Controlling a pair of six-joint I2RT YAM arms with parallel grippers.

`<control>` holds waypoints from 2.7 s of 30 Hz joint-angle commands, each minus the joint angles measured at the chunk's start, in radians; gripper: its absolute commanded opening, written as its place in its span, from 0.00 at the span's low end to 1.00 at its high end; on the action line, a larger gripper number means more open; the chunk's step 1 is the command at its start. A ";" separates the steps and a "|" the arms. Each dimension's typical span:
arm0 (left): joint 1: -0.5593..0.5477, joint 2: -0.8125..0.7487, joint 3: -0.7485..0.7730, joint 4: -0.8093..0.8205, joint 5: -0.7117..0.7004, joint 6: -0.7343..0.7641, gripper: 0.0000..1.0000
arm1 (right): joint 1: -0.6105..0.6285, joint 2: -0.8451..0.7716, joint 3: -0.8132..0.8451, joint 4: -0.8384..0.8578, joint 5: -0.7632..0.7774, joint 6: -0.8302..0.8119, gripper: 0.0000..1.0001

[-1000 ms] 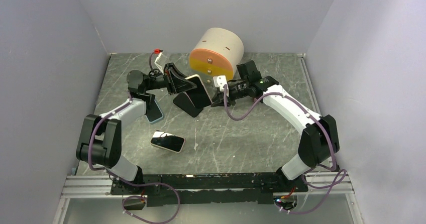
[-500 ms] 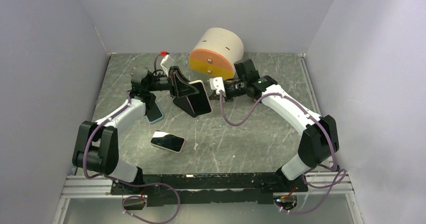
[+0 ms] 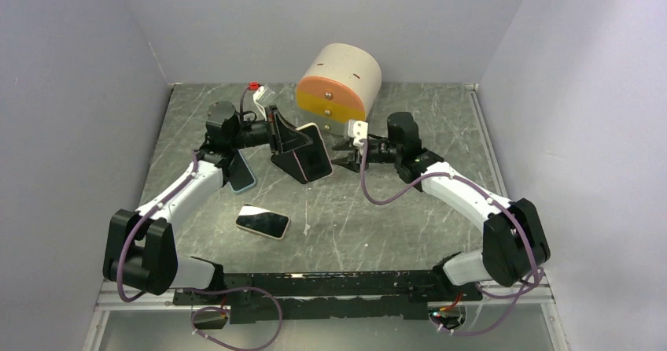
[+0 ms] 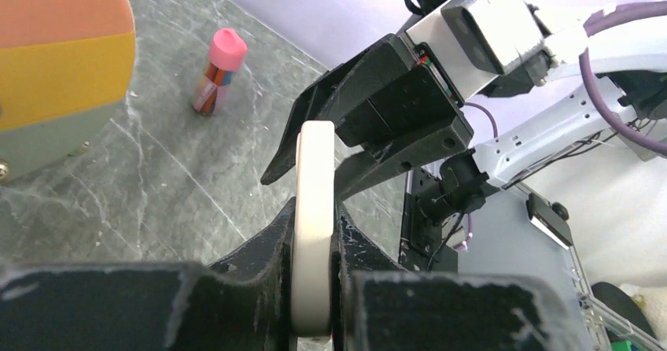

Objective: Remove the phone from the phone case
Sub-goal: Remove the phone case from the phone.

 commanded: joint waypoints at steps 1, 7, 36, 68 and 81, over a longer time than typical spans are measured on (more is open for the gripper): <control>0.001 -0.053 0.001 0.043 -0.063 0.028 0.02 | -0.007 -0.073 -0.090 0.255 -0.030 0.240 0.46; 0.001 -0.064 -0.020 0.123 0.008 0.015 0.03 | -0.007 -0.102 -0.085 0.140 -0.143 0.210 0.50; 0.001 -0.136 -0.095 0.281 0.051 0.005 0.03 | 0.001 -0.042 -0.047 0.085 -0.226 0.237 0.41; 0.001 -0.110 -0.104 0.371 0.097 -0.054 0.03 | -0.015 -0.019 -0.020 0.116 -0.287 0.248 0.26; 0.001 -0.062 -0.061 0.380 0.113 -0.142 0.03 | -0.012 0.000 0.052 -0.087 -0.286 -0.091 0.00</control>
